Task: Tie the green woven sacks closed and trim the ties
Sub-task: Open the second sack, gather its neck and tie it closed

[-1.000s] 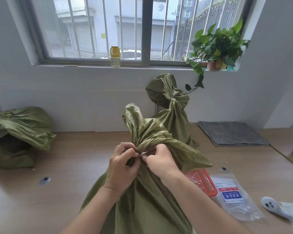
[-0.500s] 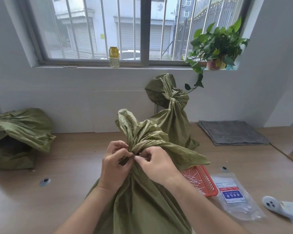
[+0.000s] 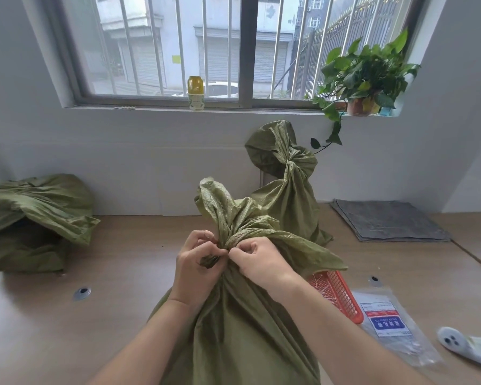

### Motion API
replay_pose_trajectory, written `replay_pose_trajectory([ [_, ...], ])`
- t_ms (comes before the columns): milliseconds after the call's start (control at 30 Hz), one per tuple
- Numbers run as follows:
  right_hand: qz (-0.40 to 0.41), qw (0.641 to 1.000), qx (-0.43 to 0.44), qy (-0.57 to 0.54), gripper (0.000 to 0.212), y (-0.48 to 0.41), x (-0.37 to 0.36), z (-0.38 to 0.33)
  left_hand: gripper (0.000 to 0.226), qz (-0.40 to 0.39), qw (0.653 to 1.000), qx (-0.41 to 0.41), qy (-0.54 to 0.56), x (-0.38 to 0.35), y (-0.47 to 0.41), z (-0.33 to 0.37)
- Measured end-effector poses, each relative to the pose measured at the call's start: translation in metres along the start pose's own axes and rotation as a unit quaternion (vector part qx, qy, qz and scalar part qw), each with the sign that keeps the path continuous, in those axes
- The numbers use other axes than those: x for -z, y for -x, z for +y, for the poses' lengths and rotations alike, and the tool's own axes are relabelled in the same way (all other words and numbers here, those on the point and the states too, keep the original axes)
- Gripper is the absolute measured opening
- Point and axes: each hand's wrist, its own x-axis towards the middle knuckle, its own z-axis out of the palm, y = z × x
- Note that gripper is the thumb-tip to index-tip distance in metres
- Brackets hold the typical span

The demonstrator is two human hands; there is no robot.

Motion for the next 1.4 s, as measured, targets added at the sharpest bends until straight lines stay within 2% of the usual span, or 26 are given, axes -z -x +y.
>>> replay_pose_trajectory([
  [233,0.025,0.999,0.001,0.038,0.032,-0.004,-0.006,0.009,0.019,0.005,0.999,0.037,-0.001,-0.003,0.006,-0.011],
  [567,0.02,0.996,0.02,0.084,0.024,0.001,-0.008,0.012,0.017,-0.014,0.998,0.056,0.004,-0.004,0.009,-0.012],
  [733,0.028,0.998,-0.003,0.064,0.022,-0.001,-0.004,0.021,0.026,-0.052,0.992,0.111,0.038,-0.001,0.013,-0.012],
  [867,0.084,0.995,-0.017,0.052,0.057,-0.004,-0.004,0.028,0.031,-0.053,0.987,0.143,0.047,0.002,0.016,-0.004],
  [933,0.106,0.994,-0.03,0.017,0.064,-0.002,-0.001,0.028,0.032,-0.046,0.984,0.162,0.054,0.002,0.016,0.0],
  [1067,0.131,0.986,-0.071,-0.075,0.063,0.005,0.004,0.026,0.03,-0.014,0.977,0.197,0.083,0.001,0.016,0.006],
  [1233,0.138,0.978,-0.099,-0.12,0.062,0.011,0.01,0.023,0.025,0.002,0.967,0.226,0.114,0.002,0.012,0.018],
  [1400,0.128,0.978,-0.106,-0.126,0.062,0.018,0.011,0.025,0.049,-0.018,0.955,0.266,0.13,0.006,0.013,0.022],
])
